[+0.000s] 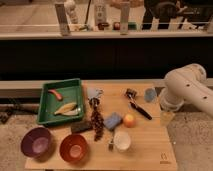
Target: Place pepper in red bowl
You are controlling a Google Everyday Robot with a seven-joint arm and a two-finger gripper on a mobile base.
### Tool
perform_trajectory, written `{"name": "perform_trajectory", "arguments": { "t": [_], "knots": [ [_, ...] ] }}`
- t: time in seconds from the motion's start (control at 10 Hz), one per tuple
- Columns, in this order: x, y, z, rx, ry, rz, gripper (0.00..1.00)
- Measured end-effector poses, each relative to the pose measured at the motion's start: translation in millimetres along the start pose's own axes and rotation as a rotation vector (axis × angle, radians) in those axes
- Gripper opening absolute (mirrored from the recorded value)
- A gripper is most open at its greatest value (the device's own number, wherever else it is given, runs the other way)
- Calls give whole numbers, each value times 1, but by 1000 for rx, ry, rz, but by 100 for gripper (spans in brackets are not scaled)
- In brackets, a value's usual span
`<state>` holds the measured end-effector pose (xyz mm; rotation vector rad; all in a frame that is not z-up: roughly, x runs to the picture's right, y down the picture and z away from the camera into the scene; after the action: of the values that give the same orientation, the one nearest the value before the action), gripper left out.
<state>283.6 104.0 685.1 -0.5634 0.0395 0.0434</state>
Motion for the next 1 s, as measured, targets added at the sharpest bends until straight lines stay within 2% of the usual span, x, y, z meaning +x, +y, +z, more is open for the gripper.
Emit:
{"name": "perform_trajectory", "arguments": {
  "t": [0.5, 0.8, 0.9, 1.0],
  "knots": [
    [-1, 1, 0, 0, 3, -6, 80],
    [-34, -2, 0, 5, 7, -70, 80],
    [-55, -4, -1, 9, 11, -105, 80],
    [-59, -5, -1, 11, 14, -119, 80]
  ]
}}
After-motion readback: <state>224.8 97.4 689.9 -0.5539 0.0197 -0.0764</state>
